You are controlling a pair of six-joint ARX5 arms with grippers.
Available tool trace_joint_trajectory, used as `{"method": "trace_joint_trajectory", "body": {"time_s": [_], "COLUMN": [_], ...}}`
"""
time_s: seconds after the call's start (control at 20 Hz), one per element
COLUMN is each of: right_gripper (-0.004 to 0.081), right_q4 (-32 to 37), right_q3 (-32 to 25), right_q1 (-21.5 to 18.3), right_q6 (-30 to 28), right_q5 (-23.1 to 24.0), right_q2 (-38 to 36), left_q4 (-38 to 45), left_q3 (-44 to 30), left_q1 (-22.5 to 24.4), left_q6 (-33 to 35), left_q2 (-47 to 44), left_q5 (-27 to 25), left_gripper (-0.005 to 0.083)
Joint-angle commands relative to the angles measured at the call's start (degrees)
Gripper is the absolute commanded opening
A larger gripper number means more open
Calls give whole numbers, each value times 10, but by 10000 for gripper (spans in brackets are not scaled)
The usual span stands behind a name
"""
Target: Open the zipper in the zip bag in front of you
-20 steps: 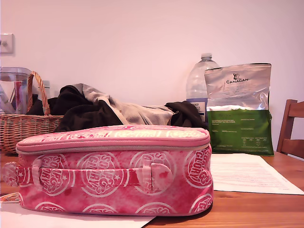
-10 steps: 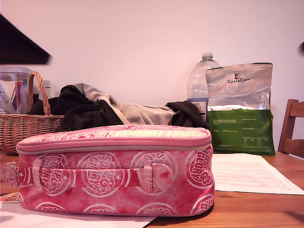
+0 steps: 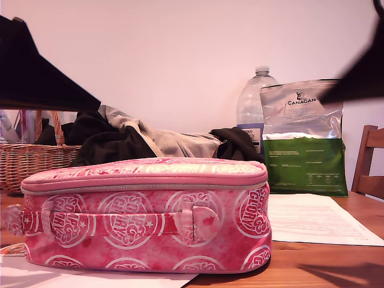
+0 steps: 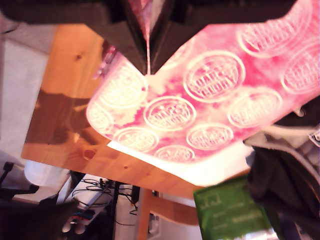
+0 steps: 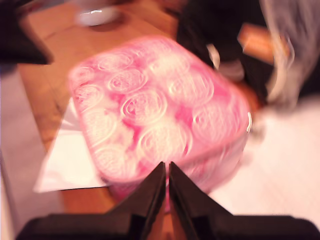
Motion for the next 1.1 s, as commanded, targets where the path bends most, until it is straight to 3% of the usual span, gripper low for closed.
{"method": "trace_joint_trajectory", "body": {"time_s": [0.0,0.2,0.5,0.75,1.05], "right_gripper": [-12,-11,-11,-10,-11], "right_q4": [1,1,-1,-30,-51], "right_q3": [24,111,246,325,369], "right_q1": [-22,-76,-133,-148,-149], "right_q6": [-47,-154,-209,-255,-268], "right_q5": [-40,-134,-228,-270,-275], "right_q2": [62,214,401,508,607], "left_q4": [14,37,64,87,155], "left_q3": [-1,-1,-1,-1,-1], "left_q1": [-2,-2,-2,-2,-2], "left_q6": [6,9,9,9,8], "left_q2": [17,33,37,71,132], "left_q5": [-2,-11,-28,-28,-28], "left_gripper": [-19,-19,-19,-19,-19]}}
